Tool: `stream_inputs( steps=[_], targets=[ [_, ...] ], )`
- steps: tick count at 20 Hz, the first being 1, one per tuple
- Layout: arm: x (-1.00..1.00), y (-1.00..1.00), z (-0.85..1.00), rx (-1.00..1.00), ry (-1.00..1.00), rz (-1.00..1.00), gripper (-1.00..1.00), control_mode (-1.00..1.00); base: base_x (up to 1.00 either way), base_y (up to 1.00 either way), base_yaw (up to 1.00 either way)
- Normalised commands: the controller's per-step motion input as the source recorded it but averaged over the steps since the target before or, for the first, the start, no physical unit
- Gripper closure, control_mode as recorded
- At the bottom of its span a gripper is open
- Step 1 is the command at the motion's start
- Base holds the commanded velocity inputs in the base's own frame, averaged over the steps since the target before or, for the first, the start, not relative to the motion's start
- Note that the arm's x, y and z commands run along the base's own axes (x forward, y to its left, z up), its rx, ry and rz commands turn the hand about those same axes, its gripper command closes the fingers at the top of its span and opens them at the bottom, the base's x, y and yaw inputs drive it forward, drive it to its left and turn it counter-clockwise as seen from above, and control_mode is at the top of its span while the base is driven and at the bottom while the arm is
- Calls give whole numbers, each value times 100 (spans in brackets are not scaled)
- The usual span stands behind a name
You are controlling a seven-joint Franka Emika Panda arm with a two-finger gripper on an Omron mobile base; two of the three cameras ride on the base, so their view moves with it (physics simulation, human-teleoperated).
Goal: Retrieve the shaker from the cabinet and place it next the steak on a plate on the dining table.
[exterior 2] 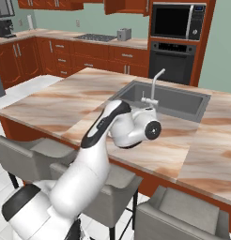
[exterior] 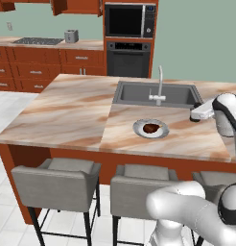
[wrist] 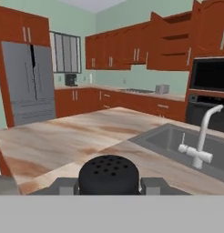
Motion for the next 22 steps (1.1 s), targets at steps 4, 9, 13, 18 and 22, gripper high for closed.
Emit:
stream_inputs(
  steps=[4, 9, 13, 18, 22],
  targets=[
    [41, 0, -33, 11, 2, 0, 100, -100, 0, 0, 0],
    [34, -16, -30, 8, 0, 0, 100, -100, 0, 0, 0],
    [28, -30, -21, 1, 0, 0, 100, -100, 0, 0, 0],
    [15, -39, -24, 0, 0, 0, 100, -100, 0, 0, 0],
    [16, -12, -29, 0, 0, 0, 100, -100, 0, 0, 0]
  ],
)
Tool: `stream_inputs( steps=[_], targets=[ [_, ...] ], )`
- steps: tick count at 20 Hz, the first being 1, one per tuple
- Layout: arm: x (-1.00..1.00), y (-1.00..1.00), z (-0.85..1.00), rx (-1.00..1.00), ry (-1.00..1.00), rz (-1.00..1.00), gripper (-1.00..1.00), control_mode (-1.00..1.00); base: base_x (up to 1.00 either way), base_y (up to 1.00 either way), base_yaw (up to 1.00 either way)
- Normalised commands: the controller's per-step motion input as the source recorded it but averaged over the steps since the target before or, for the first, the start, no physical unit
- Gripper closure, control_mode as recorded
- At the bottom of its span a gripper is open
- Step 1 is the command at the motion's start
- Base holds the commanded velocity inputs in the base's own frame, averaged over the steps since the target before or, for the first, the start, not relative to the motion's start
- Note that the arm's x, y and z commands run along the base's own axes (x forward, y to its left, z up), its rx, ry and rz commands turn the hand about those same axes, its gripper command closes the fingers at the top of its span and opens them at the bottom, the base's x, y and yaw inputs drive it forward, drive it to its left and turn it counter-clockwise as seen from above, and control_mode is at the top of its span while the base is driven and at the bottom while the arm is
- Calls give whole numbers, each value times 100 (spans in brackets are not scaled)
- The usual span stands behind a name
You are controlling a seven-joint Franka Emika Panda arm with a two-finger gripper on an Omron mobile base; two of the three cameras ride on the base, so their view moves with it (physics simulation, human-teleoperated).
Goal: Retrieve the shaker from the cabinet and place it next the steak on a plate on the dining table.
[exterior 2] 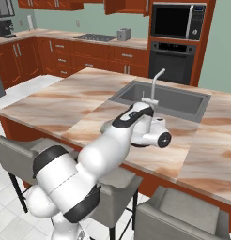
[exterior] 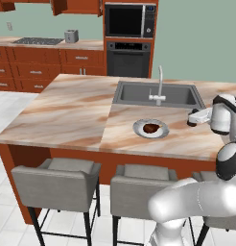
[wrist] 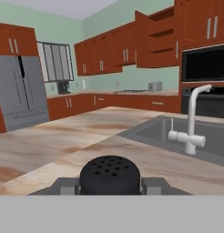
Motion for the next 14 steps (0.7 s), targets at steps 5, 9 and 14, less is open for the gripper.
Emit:
stream_inputs(
  steps=[5, 9, 14],
  targets=[
    [15, 0, -40, 0, 0, 1, 100, -100, 0, 0, 0],
    [30, 0, -40, 0, 0, 0, 100, -100, 0, 0, 0],
    [37, 0, -35, 0, 0, 0, 100, -100, 0, 0, 0]
  ],
)
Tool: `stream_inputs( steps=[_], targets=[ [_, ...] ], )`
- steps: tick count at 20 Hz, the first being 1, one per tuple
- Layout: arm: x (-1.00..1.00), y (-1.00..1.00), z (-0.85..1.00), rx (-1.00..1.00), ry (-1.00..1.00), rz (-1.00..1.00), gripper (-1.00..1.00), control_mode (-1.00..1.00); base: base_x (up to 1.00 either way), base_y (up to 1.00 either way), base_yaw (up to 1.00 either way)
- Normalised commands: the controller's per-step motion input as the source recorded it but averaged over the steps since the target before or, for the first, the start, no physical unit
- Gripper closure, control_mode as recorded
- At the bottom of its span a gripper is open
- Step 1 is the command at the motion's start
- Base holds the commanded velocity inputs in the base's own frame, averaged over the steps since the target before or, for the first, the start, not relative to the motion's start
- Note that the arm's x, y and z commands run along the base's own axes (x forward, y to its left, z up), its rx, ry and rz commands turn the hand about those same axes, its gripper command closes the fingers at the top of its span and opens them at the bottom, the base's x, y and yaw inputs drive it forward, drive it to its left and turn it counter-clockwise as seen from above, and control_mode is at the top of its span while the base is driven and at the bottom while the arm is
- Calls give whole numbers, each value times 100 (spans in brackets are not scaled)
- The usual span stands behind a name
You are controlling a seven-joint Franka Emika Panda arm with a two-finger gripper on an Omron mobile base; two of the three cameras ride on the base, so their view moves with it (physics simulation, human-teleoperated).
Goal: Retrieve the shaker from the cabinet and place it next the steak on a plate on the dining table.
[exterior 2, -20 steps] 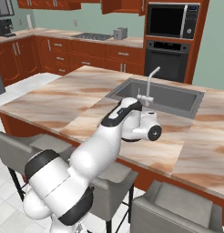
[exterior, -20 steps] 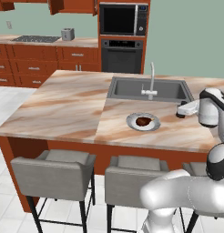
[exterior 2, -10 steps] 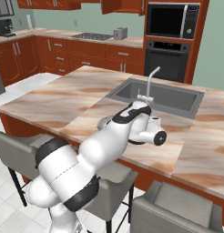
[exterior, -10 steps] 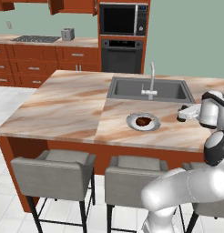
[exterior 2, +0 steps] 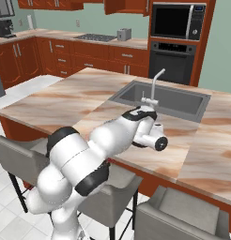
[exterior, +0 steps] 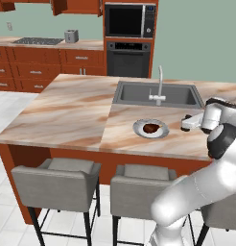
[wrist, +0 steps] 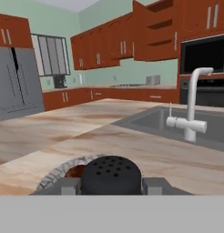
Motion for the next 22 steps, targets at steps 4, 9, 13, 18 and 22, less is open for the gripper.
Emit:
stream_inputs(
  steps=[4, 9, 13, 18, 22],
  targets=[
    [41, 0, -28, 0, 0, 0, 100, -100, 0, 0, 0],
    [40, 0, -32, 0, 0, 0, 100, -100, 0, 0, 0],
    [35, -6, -42, 0, 0, 0, 100, -100, 0, 0, 0],
    [16, -29, -47, 0, 0, 0, 100, -100, 0, 0, 0],
    [2, -54, -45, 0, 0, 0, 100, -100, 0, 0, 0]
  ],
)
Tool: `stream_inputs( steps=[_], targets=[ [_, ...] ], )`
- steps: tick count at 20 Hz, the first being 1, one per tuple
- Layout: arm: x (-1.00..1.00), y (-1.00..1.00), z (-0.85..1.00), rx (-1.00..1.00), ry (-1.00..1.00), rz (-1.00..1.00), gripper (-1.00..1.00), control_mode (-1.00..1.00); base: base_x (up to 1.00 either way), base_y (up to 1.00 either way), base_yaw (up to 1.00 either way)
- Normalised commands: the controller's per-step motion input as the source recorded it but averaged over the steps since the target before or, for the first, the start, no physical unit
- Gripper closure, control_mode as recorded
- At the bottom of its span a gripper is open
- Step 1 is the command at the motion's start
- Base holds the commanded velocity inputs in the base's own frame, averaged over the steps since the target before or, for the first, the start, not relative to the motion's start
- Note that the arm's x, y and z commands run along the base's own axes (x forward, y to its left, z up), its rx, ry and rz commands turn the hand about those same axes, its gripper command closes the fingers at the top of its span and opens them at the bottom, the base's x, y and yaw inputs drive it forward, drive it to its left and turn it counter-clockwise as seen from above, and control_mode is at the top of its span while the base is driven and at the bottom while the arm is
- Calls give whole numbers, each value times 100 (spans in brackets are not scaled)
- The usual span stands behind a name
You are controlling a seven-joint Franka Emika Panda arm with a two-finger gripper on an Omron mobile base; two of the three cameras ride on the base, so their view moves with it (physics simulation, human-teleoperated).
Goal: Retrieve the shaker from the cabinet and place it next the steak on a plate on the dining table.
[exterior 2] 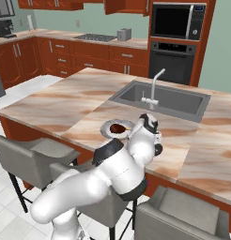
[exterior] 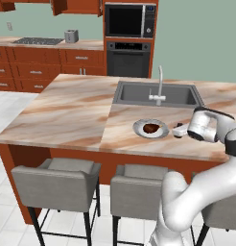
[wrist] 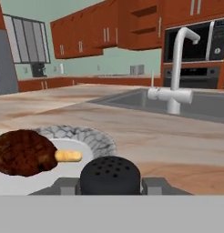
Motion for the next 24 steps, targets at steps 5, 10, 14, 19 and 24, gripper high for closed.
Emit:
stream_inputs(
  steps=[5, 10, 14, 19, 24],
  targets=[
    [8, -31, -39, 0, 0, 0, -100, -100, 0, 0, 0],
    [1, 0, 12, 0, 0, 1, -100, -100, 0, 0, 0],
    [-13, 0, 86, -6, 0, 6, -100, -100, 0, 0, 0],
    [-6, -21, 100, -7, 3, 3, -100, -100, 0, 0, 0],
    [-1, -47, 100, -5, 7, 0, -100, -100, 0, 0, 0]
  ],
)
